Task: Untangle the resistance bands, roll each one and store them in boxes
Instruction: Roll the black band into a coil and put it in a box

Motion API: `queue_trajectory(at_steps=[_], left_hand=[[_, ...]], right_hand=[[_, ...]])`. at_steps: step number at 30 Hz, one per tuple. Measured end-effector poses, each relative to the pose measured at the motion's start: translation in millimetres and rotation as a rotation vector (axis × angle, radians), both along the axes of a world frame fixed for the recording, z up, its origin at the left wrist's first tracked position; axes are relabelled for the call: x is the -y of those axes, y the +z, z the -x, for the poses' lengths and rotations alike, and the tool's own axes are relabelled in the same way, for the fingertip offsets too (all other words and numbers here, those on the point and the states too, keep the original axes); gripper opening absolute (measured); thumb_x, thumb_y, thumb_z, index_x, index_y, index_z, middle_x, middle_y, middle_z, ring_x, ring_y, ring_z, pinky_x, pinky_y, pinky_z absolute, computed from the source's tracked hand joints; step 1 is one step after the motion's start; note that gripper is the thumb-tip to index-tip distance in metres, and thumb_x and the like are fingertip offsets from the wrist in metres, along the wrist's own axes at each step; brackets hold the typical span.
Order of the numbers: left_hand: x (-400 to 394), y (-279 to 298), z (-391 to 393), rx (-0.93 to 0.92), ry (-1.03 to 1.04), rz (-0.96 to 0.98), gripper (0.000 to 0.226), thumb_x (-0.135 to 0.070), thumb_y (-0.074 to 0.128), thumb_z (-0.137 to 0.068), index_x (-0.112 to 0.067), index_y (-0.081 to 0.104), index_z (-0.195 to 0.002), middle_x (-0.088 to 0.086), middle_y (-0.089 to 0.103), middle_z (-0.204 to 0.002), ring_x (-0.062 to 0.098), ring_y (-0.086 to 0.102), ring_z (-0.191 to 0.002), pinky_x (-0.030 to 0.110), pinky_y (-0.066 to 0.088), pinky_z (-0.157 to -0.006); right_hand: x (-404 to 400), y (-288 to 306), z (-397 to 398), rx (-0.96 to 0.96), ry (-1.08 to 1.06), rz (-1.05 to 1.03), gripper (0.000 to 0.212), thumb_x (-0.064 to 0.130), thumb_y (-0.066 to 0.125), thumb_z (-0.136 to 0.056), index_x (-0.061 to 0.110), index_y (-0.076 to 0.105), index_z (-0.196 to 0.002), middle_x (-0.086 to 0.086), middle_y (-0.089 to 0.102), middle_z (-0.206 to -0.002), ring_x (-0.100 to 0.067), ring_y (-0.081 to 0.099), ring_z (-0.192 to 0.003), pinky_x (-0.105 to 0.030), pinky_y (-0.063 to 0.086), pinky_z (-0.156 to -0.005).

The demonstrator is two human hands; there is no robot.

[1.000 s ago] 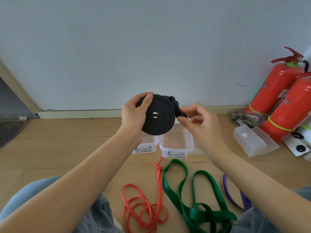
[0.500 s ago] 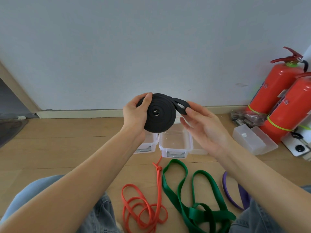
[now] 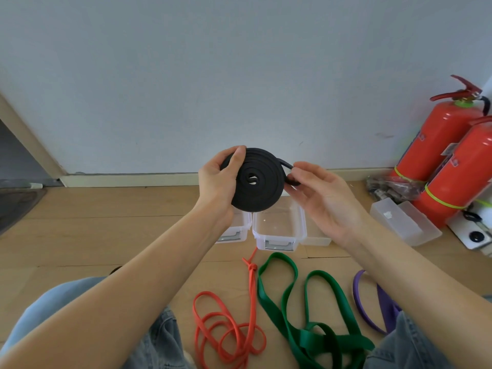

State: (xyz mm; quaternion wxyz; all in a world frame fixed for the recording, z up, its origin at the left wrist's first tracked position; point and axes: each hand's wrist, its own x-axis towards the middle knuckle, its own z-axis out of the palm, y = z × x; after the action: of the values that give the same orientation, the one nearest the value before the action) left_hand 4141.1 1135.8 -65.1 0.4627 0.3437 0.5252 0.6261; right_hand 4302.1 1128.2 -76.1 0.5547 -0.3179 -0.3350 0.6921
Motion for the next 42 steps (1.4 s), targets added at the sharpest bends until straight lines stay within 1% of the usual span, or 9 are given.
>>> queue_trajectory(at_steps=[9, 14, 18, 21, 27, 30, 33, 38, 42], left_hand=[[-2.1, -5.6, -5.1, -0.11, 0.053, -0.091, 0.011, -0.026, 0.062, -0.088, -0.031, 0.067, -0.08, -0.012, 0.068, -0.085, 0.007, 0.063, -0.085, 0.022, 0.052, -0.077], [-2.7, -11.2, -2.6, -0.183, 0.113, -0.129, 0.012, -0.027, 0.062, -0.088, -0.034, 0.066, -0.08, -0.014, 0.067, -0.088, 0.006, 0.062, -0.089, 0.021, 0.049, -0.076], [-3.3, -17.4, -2.7, -0.224, 0.165, -0.134, 0.015, -0.029, 0.06, -0.088, -0.038, 0.065, -0.077, -0.018, 0.066, -0.088, 0.004, 0.061, -0.09, 0.023, 0.049, -0.078], [-10.6, -17.9, -1.8, -0.242, 0.19, -0.131, 0.014, -0.028, 0.059, -0.089, -0.037, 0.064, -0.08, -0.018, 0.066, -0.088, 0.005, 0.061, -0.09, 0.024, 0.049, -0.079], [-33.5, -30.8, 11.8, -0.202, 0.288, -0.064, 0.007, -0.026, 0.059, -0.089, -0.03, 0.064, -0.086, -0.016, 0.063, -0.086, 0.008, 0.06, -0.088, 0.019, 0.047, -0.075], [-50.3, -44.8, 33.0, -0.156, 0.316, -0.011, 0.008, -0.028, 0.059, -0.089, -0.031, 0.063, -0.083, -0.014, 0.063, -0.085, 0.011, 0.061, -0.089, 0.02, 0.047, -0.073], [-71.0, -67.3, 57.7, -0.155, 0.252, 0.067, 0.008, -0.027, 0.058, -0.09, -0.03, 0.063, -0.084, -0.012, 0.063, -0.086, 0.013, 0.061, -0.09, 0.023, 0.05, -0.074], [-105.1, -122.5, 85.5, -0.191, -0.079, 0.277, 0.012, -0.025, 0.054, -0.093, -0.021, 0.06, -0.103, 0.008, 0.064, -0.106, 0.024, 0.06, -0.1, 0.038, 0.05, -0.091], [-120.3, -180.3, 101.0, -0.191, -0.151, 0.454, 0.024, -0.024, 0.052, -0.093, -0.022, 0.054, -0.118, 0.007, 0.062, -0.11, 0.019, 0.06, -0.092, 0.028, 0.052, -0.076]], right_hand=[[1.7, -1.9, 4.6, 0.128, -0.053, -0.043, 0.008, -0.004, 0.057, -0.085, 0.002, 0.061, -0.082, -0.013, 0.064, -0.09, -0.016, 0.068, -0.075, -0.022, 0.055, -0.076], [8.3, -5.5, 13.0, 0.382, -0.085, -0.149, 0.009, 0.003, 0.055, -0.091, 0.006, 0.055, -0.082, -0.012, 0.068, -0.084, -0.017, 0.067, -0.072, -0.029, 0.057, -0.077], [13.0, -7.2, 23.8, 0.408, -0.151, -0.148, 0.011, 0.012, 0.058, -0.091, 0.004, 0.056, -0.084, -0.019, 0.071, -0.086, -0.028, 0.07, -0.079, -0.028, 0.058, -0.072], [8.3, -6.5, 32.1, 0.442, -0.211, -0.137, 0.018, 0.019, 0.065, -0.086, 0.002, 0.06, -0.087, -0.013, 0.072, -0.084, -0.021, 0.071, -0.079, -0.027, 0.058, -0.072], [-29.9, -10.3, 57.8, 0.853, -0.264, -0.192, 0.017, 0.022, 0.072, -0.08, 0.014, 0.058, -0.08, 0.003, 0.063, -0.078, -0.018, 0.063, -0.081, -0.026, 0.05, -0.075], [-55.9, -24.7, 76.4, 0.858, -0.179, -0.198, 0.021, 0.016, 0.07, -0.081, 0.012, 0.056, -0.096, -0.002, 0.063, -0.079, -0.022, 0.064, -0.078, -0.033, 0.052, -0.081], [-87.8, -44.6, 88.1, 0.864, 0.014, -0.164, 0.046, 0.01, 0.066, -0.084, 0.014, 0.048, -0.127, -0.004, 0.065, -0.079, -0.017, 0.065, -0.07, -0.031, 0.053, -0.08], [-139.5, -99.1, 93.2, 0.893, 0.134, 0.044, 0.034, -0.004, 0.06, -0.085, 0.003, 0.061, -0.118, -0.021, 0.065, -0.106, -0.025, 0.064, -0.086, -0.03, 0.054, -0.075], [-153.9, -162.3, 94.5, 0.798, 0.192, 0.361, 0.034, -0.01, 0.053, -0.088, -0.005, 0.055, -0.121, -0.027, 0.059, -0.118, -0.034, 0.06, -0.097, -0.035, 0.051, -0.075]])
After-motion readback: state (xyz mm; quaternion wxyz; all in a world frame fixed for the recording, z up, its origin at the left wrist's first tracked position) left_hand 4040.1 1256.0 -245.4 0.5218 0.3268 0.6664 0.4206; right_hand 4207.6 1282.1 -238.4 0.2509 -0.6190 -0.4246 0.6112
